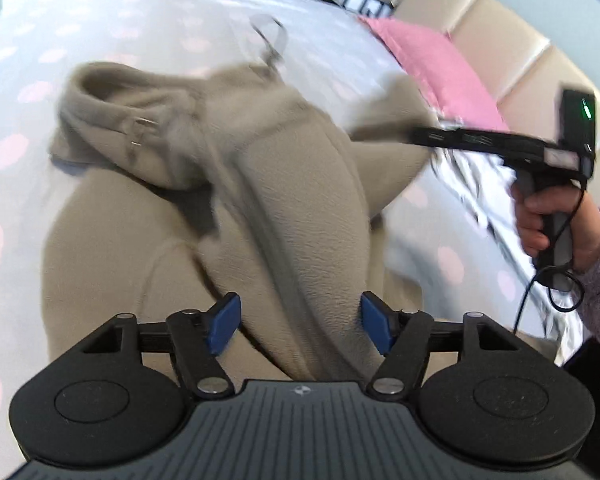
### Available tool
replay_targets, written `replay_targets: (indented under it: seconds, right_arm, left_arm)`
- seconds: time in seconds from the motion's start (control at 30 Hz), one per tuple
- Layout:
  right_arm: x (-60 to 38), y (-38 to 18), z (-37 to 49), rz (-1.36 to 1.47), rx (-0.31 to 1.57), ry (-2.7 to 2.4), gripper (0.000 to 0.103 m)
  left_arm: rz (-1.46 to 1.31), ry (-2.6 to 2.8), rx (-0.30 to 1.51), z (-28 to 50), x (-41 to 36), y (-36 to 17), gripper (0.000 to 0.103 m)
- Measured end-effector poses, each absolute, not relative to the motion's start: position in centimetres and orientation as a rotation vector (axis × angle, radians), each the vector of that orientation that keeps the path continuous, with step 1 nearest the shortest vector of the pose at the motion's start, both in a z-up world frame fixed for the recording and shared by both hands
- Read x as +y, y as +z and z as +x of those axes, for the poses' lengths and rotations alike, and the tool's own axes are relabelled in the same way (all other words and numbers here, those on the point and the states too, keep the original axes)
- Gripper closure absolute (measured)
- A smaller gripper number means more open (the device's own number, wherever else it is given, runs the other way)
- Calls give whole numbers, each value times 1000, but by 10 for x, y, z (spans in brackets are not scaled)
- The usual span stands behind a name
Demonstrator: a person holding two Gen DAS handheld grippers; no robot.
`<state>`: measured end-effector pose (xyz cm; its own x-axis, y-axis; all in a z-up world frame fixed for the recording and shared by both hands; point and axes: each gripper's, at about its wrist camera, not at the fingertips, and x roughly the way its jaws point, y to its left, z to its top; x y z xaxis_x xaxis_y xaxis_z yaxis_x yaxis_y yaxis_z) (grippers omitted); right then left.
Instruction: Fold clothes
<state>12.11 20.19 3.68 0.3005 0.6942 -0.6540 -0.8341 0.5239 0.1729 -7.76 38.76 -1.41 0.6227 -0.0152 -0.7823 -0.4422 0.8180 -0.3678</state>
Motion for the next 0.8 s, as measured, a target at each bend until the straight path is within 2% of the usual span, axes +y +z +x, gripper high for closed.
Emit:
replay_targets:
  seconds: [0.17,0.27,0.6,0.8]
  right_arm:
    - [149,64,170,-155,686,871,97]
    - [129,83,190,-197,578,748,97]
    - [47,151,315,-267,353,245,97]
    - [3,156,373,-256,343,59,97]
  left_arm:
    - [-586,443,826,-114,423,-5,37]
    - [-625,548,812,-135,446,-11,37]
    - [-668,708,865,-166,482,-30,37]
    - [-655,750,908,-164,489,-47,37]
